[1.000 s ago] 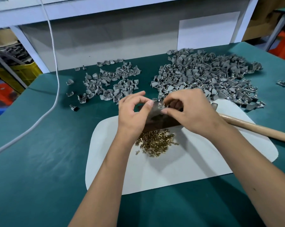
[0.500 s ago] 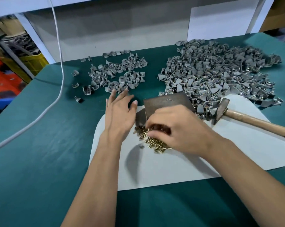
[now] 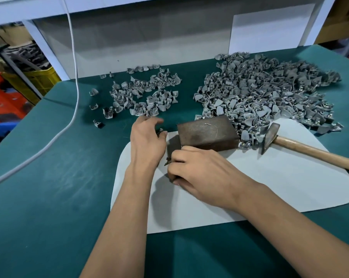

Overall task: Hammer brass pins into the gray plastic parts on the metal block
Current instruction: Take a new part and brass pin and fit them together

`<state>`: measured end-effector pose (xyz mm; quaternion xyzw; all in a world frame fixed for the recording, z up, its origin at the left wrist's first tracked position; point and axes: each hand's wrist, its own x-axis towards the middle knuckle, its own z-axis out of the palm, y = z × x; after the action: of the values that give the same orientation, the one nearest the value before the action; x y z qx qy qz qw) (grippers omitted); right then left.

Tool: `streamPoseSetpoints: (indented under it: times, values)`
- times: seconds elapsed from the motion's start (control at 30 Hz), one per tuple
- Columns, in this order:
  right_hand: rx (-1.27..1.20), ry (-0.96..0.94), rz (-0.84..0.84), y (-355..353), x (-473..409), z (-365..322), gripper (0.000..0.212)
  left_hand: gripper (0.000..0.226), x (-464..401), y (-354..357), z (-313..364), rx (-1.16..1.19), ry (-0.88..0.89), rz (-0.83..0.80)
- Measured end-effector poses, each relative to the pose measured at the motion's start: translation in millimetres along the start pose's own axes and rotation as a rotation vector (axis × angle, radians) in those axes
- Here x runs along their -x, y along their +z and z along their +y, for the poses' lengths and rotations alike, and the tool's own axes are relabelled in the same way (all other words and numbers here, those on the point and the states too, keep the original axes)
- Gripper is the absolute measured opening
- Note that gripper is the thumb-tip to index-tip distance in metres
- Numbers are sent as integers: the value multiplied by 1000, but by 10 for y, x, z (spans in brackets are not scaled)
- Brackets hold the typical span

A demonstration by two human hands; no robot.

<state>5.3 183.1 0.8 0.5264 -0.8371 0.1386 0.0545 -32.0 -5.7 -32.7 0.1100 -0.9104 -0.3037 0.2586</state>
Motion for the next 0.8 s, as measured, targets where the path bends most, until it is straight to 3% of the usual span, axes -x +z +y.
streamPoseSetpoints:
  times: [0.07,0.2,0.4,0.6,0.8]
  values:
    - [-30,-1,23,0,-1,-6,11,13,11,-12,-2,-81,31,13]
    - [-159,47,151,-12,7,49,4,11,52,-56,59,-17,-21,67]
    - [-315,114,450,-19,32,212,10,7,56,-69,265,505,-204,158]
    - [-327,218,639,-80,59,347,13,19,77,-32,426,1014,-266,17]
    - [-362,300,693,-141,83,397,19,19,147,-21,482,1045,-157,-123]
